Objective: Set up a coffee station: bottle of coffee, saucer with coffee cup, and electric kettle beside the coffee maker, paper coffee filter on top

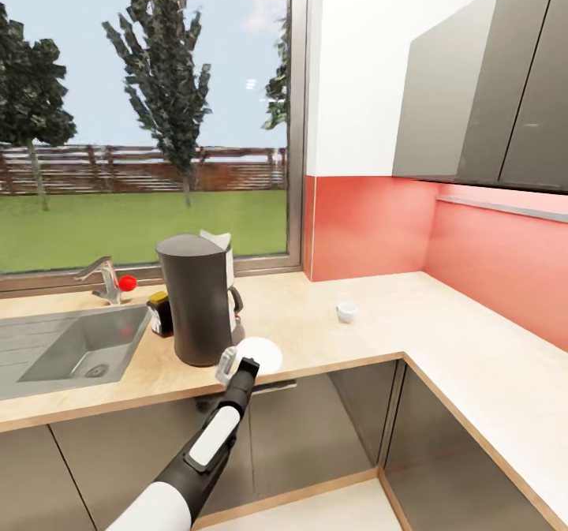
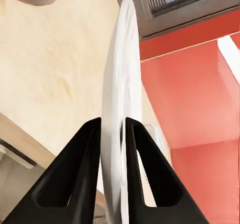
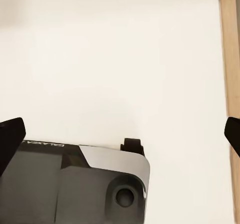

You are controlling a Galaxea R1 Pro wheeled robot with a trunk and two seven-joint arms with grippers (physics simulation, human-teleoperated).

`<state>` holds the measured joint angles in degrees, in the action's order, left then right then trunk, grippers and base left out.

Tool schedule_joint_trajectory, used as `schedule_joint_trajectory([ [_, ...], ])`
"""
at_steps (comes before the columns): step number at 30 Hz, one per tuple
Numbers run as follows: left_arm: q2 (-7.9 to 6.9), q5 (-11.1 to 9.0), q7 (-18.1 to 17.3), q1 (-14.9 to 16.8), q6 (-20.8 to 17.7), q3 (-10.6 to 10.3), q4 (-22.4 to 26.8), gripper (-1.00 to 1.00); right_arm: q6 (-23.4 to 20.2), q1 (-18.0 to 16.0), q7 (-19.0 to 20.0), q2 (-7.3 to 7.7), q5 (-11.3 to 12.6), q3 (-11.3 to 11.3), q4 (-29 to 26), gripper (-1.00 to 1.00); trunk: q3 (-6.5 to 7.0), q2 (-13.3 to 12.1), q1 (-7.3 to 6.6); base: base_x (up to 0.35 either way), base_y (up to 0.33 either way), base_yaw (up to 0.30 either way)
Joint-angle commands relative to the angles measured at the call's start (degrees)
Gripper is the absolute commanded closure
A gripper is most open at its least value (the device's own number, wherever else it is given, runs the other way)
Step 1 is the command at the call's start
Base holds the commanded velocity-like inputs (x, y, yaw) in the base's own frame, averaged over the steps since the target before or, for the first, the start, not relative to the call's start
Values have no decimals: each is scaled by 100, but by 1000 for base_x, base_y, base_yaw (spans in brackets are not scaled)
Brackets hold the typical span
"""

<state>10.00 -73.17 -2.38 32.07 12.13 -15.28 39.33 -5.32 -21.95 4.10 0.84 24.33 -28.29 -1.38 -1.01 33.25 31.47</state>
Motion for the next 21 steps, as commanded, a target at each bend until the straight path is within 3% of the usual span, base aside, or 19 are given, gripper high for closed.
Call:
schedule_joint_trajectory([
  [1, 0, -118, -26, 4, 28, -14, -5, 100, -31, -2, 12, 4, 55, -49, -11, -100, -10, 10, 2, 13, -8, 0],
  [6, 0, -687, -27, -69, 39, -21, -10, 100, -31, -2, 12, 4, 55, -50, -12, -100, -10, 10, 2, 3, -2, 0],
  [7, 0, -726, -28, -75, 41, -24, -8, 100, -28, -2, 12, 4, 55, -50, -12, -100, -10, 10, 2, 0, 0, 0],
  [15, -33, -833, -14, -124, 10, 3, 13, 100, -24, 5, 20, -29, 47, -45, -4, -100, -10, 10, 2, 110, -53, 0],
  [21, -75, -755, -18, -186, 32, -18, 23, 100, -20, 6, 19, -83, 51, -45, -10, -100, -10, 10, 2, 54, -1, 0],
])
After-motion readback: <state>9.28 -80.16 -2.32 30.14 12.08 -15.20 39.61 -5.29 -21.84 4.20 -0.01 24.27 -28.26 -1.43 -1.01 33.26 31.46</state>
